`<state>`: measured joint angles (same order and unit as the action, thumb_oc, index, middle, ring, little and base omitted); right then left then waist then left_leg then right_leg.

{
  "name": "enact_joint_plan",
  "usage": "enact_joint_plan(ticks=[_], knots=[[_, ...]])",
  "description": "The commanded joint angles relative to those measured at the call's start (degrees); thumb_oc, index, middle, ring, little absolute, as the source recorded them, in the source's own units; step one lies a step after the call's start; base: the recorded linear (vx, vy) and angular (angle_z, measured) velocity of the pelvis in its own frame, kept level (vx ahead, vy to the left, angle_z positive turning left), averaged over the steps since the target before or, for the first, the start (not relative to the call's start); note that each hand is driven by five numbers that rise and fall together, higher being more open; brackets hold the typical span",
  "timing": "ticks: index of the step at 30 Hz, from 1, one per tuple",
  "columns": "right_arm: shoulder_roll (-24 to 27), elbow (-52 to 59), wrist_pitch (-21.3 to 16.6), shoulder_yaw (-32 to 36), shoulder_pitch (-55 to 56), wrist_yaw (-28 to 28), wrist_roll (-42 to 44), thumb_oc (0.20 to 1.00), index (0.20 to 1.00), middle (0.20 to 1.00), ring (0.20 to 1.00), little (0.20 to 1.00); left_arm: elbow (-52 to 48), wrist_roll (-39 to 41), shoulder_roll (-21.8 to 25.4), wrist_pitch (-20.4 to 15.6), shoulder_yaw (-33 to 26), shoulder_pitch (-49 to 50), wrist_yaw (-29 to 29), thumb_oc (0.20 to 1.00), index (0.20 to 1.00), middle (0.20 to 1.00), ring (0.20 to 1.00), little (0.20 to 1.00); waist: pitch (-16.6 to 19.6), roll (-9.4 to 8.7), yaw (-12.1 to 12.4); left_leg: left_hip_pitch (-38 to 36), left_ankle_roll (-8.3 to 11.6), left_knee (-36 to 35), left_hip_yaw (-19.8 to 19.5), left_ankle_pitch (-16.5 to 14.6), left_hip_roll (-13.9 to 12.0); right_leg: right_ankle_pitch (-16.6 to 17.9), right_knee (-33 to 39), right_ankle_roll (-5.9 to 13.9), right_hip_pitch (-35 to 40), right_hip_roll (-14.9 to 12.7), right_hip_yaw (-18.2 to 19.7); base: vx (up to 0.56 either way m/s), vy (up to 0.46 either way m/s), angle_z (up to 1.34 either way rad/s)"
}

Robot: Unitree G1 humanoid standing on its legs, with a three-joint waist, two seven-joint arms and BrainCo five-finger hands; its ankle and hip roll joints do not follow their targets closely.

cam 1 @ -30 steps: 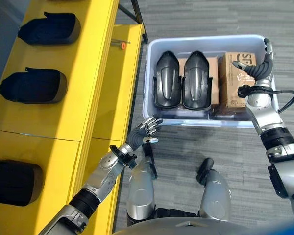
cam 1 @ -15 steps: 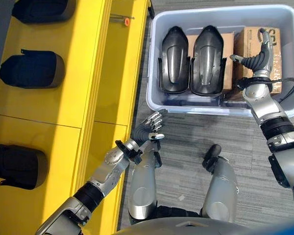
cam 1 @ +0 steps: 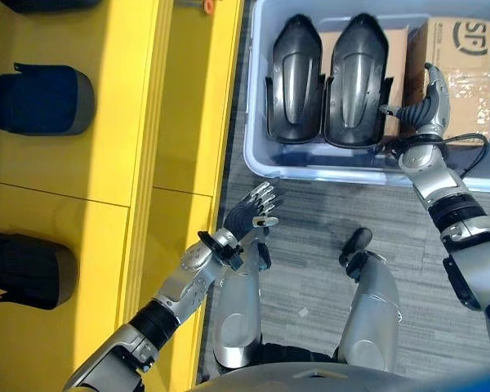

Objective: Move parts from the plastic box to the shelf.

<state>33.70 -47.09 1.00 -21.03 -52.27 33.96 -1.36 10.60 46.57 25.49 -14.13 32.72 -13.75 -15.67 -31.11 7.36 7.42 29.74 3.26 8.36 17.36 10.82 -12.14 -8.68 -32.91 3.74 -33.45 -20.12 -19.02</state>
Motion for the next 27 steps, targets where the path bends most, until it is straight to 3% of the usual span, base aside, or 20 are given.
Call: enact_joint_plan(ticks=[1,4,5,6,7,12,19,23,27], knots=[[0.9,-1.2,-0.6,-1.7,-6.4,1.2,-1.0,1.0,1.0,1.0,1.0,1.0,-5.2,-0.2,-0.5,-1.5,1.6,0.0,0.6,1.0,1.0,1.0,1.0,1.0,1.3,0.97,1.8,1.8,2.17,4.2,-3.4,-6.0,-0.3,2.0,-0.4,0.64,-1.2,2.8,1.4,-0.01,-0.001,0.06],[0.8,-2.3,-0.4,-2.1,-6.7,0.8,0.7,1.0,1.0,1.0,1.0,1.0,-5.3,-0.4,-0.5,-1.2,1.4,-0.3,0.9,1.0,1.0,1.0,1.0,1.0,1.3,1.09,2.0,2.9,2.02,4.3,-3.6,-5.9,0.0,2.1,-0.3,0.63,-2.0,3.0,1.3,0.02,0.004,0.05],[0.4,-3.6,2.1,-2.7,-6.4,-0.7,1.7,1.0,1.0,1.0,1.0,1.0,-5.2,-0.4,-0.4,-0.7,1.4,-0.1,1.2,1.0,1.0,1.0,1.0,1.0,1.3,0.97,2.1,3.0,2.46,5.1,-4.4,-7.3,0.7,0.7,-1.2,1.43,-2.0,2.7,1.9,0.0,0.0,0.0],[0.4,-4.6,2.8,-3.2,-7.0,-0.4,3.1,1.0,1.0,1.0,1.0,1.0,-5.2,-0.5,-0.3,-0.6,1.0,-0.8,1.2,1.0,1.0,1.0,1.0,1.0,1.3,1.28,2.4,4.8,1.77,4.7,-4.1,-5.9,0.4,2.1,-0.6,0.58,-3.5,3.0,1.3,0.06,0.006,-0.05],[0.1,-6.4,2.5,-3.6,-6.2,-0.3,2.1,1.0,1.0,1.0,1.0,1.0,-4.9,-0.7,-0.3,-0.9,1.3,-0.4,1.2,1.0,1.0,1.0,1.0,1.0,1.3,1.17,2.3,4.1,2.32,5.4,-4.7,-7.3,0.9,0.7,-1.4,1.4,-2.8,2.6,1.9,0.0,0.0,0.0],[-0.2,-10.1,5.4,-5.8,-7.9,-0.1,-0.8,1.0,1.0,1.0,1.0,1.0,-4.4,-0.4,-0.6,-0.9,1.6,-1.5,2.0,1.0,1.0,1.0,1.0,1.0,1.3,1.75,3.0,6.3,2.05,6.0,-5.3,-7.1,1.2,0.8,-2.3,1.41,-4.6,2.2,1.8,0.01,0.002,0.0],[-1.1,-14.0,6.4,-5.9,-8.9,0.8,6.2,1.0,1.0,1.0,1.0,1.0,-4.0,-0.6,-0.4,-0.7,1.6,-1.8,2.0,1.0,1.0,1.0,1.0,1.0,1.3,2.37,3.9,8.5,1.69,6.5,-6.0,-7.1,1.7,0.7,-3.3,1.39,-6.3,2.0,1.5,0.0,0.001,0.05],[-1.2,-14.6,7.6,-6.1,-9.1,0.9,2.2,1.0,1.0,1.0,1.0,1.0,-4.8,-0.5,-0.1,-0.1,1.4,-1.7,2.5,1.0,1.0,1.0,1.0,1.0,1.3,2.76,4.3,9.7,1.43,7.2,-6.4,-7.2,2.0,0.7,-4.1,1.45,-7.3,1.8,1.4,0.0,0.0,0.0],[-1.2,-14.8,8.5,-6.8,-9.8,0.8,5.7,1.0,1.0,1.0,1.0,1.0,-4.8,-1.1,-0.2,0.3,1.3,-1.6,2.5,1.0,1.0,1.0,1.0,1.0,1.3,2.82,4.5,10.1,1.43,7.3,-6.5,-7.1,2.0,0.7,-4.2,1.45,-7.6,1.7,1.4,0.0,0.0,0.0]])
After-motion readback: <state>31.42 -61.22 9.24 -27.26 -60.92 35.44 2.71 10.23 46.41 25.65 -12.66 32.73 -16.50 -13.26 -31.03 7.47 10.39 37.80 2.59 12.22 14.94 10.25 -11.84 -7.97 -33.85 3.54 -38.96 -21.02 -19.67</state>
